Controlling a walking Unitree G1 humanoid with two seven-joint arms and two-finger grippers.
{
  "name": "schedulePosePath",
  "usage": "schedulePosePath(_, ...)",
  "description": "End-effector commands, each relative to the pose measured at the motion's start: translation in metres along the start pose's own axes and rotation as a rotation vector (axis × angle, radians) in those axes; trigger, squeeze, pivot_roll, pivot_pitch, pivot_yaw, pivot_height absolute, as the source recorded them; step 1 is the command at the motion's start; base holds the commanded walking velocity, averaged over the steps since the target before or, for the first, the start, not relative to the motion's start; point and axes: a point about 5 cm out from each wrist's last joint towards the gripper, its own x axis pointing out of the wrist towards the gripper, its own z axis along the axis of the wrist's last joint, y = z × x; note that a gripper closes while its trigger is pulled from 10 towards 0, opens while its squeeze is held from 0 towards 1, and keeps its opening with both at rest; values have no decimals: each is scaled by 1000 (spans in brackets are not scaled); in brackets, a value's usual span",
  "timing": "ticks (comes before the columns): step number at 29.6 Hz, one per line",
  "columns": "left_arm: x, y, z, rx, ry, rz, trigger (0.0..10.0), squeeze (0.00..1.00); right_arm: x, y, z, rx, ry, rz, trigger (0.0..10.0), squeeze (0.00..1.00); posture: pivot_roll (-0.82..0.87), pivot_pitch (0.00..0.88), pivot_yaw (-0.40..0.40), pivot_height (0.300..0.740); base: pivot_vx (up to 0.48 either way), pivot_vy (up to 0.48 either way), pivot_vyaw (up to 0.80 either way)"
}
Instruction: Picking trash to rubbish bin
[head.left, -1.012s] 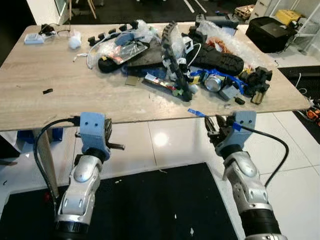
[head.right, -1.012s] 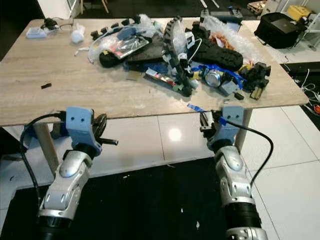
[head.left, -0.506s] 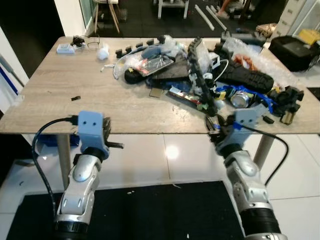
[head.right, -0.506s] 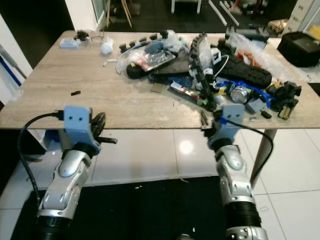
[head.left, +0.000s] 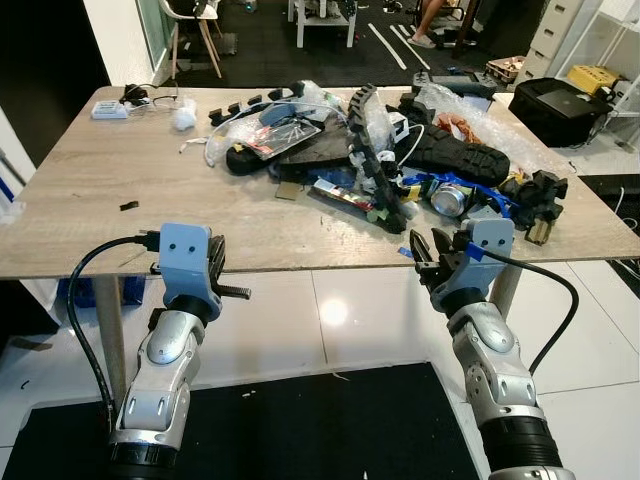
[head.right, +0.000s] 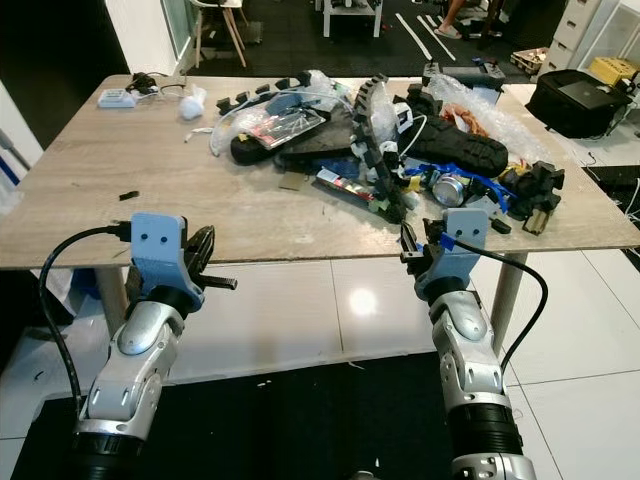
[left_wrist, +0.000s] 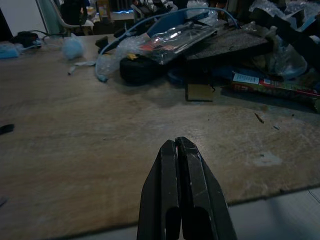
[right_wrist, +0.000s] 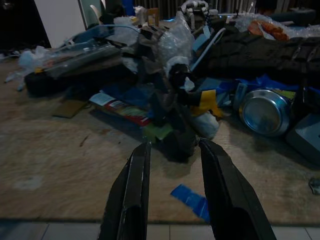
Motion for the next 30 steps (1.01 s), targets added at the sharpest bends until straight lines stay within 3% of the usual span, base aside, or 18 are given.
schedulePosePath(1, -1, 0, -2, 2, 7, -4, 10000, 0, -3, -4, -3, 8, 12, -21, 10000, 0, 12, 146, -29, 740, 300, 0, 0)
schedulePosePath(30, -1, 0, 0, -4, -3, -5, 10000, 0, 0, -4, 10, 17, -47, -15, 10000, 0, 8, 150, -31, 740, 341, 0, 0)
